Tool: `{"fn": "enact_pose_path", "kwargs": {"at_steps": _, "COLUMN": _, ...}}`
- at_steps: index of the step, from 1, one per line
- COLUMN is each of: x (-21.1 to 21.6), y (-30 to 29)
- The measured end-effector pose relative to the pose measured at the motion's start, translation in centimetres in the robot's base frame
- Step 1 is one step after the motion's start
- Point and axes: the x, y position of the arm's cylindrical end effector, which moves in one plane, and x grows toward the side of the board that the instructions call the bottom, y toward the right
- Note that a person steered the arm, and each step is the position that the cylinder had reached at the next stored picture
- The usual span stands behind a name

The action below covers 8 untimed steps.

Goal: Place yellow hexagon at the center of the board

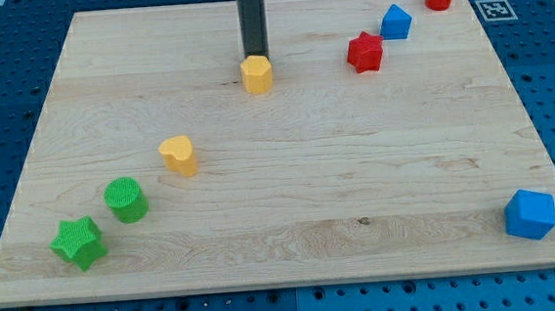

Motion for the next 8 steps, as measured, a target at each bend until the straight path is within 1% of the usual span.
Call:
{"fn": "enact_pose_path", "kwargs": {"at_steps": 1, "x": 3.3, "y": 2.5}}
{"fn": "enact_pose_path", "kwargs": {"at_steps": 2, "x": 5.9, "y": 2.5}}
{"fn": "enact_pose_path", "kwargs": {"at_steps": 3, "x": 6.3, "y": 0.7}}
{"fn": "enact_pose_path", "kwargs": {"at_steps": 5, "x": 3.1, "y": -0.5}}
{"fn": "enact_pose_path", "kwargs": {"at_steps": 7, "x": 5.9, "y": -1.1}}
{"fn": "enact_pose_path", "kwargs": {"at_steps": 8, "x": 6.5, "y": -1.4}}
